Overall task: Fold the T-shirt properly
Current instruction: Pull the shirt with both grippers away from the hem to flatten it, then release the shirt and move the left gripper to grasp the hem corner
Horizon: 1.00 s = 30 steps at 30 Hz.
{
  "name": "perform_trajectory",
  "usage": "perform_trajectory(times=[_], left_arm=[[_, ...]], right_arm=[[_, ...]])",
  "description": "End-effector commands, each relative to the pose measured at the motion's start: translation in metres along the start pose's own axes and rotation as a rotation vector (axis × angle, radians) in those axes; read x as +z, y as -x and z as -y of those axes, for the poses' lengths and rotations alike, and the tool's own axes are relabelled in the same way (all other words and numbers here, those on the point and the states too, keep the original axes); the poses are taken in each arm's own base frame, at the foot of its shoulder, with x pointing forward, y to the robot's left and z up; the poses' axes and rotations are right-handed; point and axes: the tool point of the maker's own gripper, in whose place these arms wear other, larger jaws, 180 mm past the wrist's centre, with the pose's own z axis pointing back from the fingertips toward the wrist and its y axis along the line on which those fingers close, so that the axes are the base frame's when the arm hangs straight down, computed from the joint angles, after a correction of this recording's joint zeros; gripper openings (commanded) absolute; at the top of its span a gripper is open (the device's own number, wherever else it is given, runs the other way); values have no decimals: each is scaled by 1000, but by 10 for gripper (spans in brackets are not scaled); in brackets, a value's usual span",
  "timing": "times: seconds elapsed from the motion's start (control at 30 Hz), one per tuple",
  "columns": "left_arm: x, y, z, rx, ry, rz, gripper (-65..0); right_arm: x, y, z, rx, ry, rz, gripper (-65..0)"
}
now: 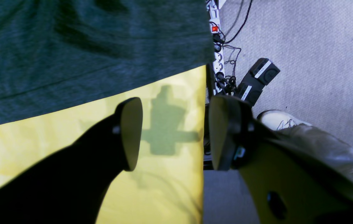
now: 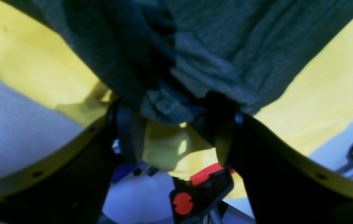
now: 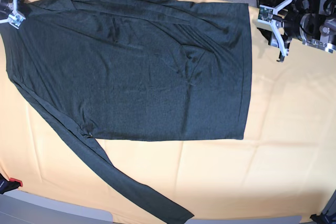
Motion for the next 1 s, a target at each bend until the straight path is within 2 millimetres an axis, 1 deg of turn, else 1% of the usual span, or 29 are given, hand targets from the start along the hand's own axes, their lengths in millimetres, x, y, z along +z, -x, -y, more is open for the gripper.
perform_trajectory(times=[0.0,0.13,0.23,0.4,0.5,0.6,0.67,0.73,0.87,0.97], left_arm=[[8,3,-3,-2,-11,-9,-301],[8,8,-2,8,-6,-41,-305],[9,14,1,32,6,-72,-305],[9,14,1,34,8,-74,-306],[9,11,2,48,15,-58,-306],[12,1,-1,91,16,-4,-306],[19,-8,-16,141,-29,43,-306],[27,-15,-35,164,-88,77,-306],[42,-22,-81,212,-240,121,-305],[51,-20,-118,252,-360,147,-305]], right_arm=[[6,-4,5,24,10,6,-286],[17,-18,0,26,-4,21,-286],[30,-24,4,13,4,21,-286],[61,-47,27,-62,56,156,-286],[80,-53,45,-122,92,229,-286],[97,-57,60,-174,122,298,-286],[106,-60,67,-197,135,335,-286],[111,-61,70,-209,145,354,-286],[111,-62,71,-212,149,367,-286],[111,-60,76,-247,189,376,-286]])
